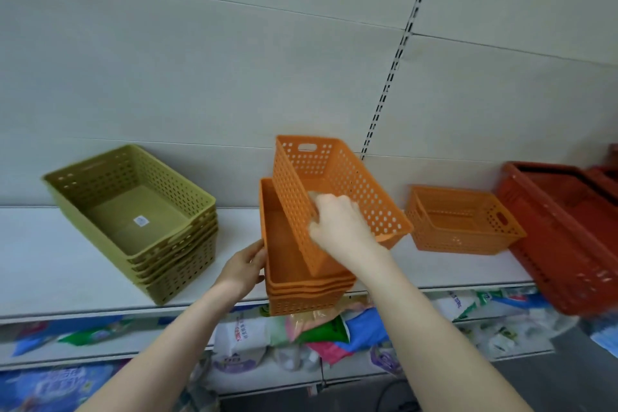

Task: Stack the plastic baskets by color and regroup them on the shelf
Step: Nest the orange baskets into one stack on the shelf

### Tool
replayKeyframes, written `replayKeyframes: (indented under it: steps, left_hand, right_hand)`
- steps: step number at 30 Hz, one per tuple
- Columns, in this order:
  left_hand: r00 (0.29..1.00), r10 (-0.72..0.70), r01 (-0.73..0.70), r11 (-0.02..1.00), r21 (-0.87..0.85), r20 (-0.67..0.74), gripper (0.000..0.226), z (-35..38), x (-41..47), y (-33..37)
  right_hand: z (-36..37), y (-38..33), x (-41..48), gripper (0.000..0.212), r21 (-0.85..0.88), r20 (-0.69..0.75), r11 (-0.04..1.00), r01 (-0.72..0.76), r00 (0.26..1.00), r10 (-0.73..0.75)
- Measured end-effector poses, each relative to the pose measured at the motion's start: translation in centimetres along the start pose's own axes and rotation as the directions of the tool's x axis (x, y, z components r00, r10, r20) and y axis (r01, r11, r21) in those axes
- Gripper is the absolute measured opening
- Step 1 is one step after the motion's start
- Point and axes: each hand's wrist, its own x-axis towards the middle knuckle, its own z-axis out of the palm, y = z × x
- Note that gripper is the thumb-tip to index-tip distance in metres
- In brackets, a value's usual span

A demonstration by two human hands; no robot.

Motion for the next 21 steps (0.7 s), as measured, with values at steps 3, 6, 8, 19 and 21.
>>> replayKeyframes:
  steps: [3, 6, 8, 19, 21]
  left_hand:
    - [0.999, -0.033, 0.035, 0.995, -0.091, 0.021, 0.036, -0.1, -0.5, 0.1]
    - [0.999, -0.041, 0.044, 0.992, -0.12, 0.031, 0.037, -0.3, -0.7, 0.0]
    - [0.999, -0.033, 0.037, 0.993, -0.113, 0.039, 0.037, -0.3, -0.6, -0.2]
    - [0.999, -0.005, 0.01, 0.995, -0.099, 0.048, 0.03, 0.0, -0.7, -1.0]
    - [0.999, -0.028, 0.033, 0.989, -0.141, 0.039, 0.032, 0.0, -1.1, -0.6]
  right_hand:
    - [2.1, -0.8, 0.5, 0.05, 0.131, 0.152, 0.987, -0.088, 0.986, 0.068]
    - [1.7, -0.1, 1.3, 0.065, 0.204, 0.043, 0.972, -0.116, 0.993, 0.109]
    - [0.7, 1.7, 2.1, 0.059, -0.056, -0.209, 0.992, -0.116, 0.973, 0.102]
    - [1.0, 5.8, 2.6, 0.023, -0.005, 0.045, 0.949, -0.314, 0.948, 0.314]
    - [2.3, 6.2, 2.8, 0.026, -0.049, 0.12, 0.926, -0.374, 0.918, 0.377]
